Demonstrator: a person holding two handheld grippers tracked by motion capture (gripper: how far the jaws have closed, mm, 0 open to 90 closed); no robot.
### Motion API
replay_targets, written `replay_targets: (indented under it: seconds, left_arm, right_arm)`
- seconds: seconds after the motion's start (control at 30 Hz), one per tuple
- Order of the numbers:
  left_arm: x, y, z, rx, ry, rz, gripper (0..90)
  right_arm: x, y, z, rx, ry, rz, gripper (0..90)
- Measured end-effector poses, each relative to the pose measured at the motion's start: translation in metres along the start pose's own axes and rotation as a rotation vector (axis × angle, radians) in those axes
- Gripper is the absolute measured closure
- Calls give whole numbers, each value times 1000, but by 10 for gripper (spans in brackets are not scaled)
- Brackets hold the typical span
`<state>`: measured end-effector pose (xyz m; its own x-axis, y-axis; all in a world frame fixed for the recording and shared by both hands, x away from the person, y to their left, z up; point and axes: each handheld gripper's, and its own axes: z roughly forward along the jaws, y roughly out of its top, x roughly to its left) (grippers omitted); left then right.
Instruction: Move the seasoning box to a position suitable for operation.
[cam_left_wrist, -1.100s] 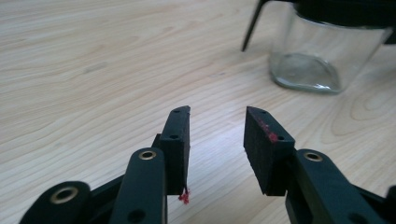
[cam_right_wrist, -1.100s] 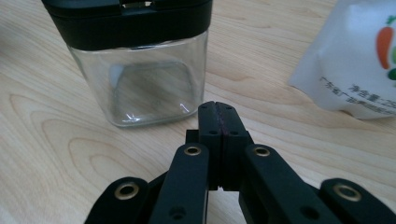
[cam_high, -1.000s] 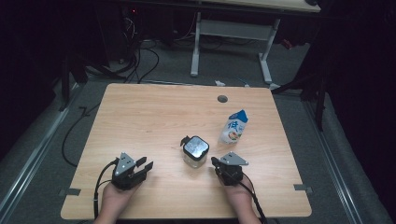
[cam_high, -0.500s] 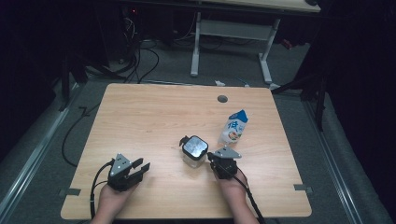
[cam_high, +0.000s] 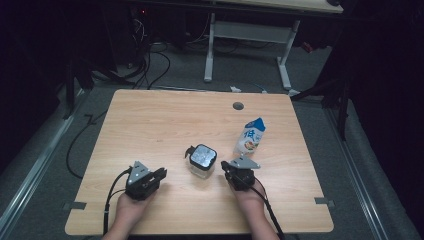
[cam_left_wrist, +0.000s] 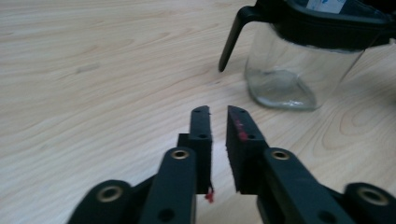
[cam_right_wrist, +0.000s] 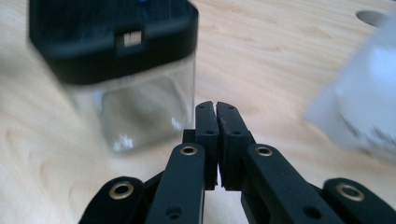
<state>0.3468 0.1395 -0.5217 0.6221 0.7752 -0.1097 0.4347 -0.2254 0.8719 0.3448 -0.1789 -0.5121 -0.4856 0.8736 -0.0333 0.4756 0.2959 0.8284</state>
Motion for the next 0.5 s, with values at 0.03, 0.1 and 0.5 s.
replay_targets:
  seconds: [0.03,0.1,0.5]
  left_arm:
    - [-2,3,8,5,-4,1,871]
    - [-4,10,25,23,-7,10,898]
    - [-20,32,65,47,-54,45,899]
  right_arm:
    - [-1,-5,-5,-4,0,5,878]
    - [-3,-18,-18,-15,-4,-7,873]
    - [-7,-32,-46,-89,22,4,863]
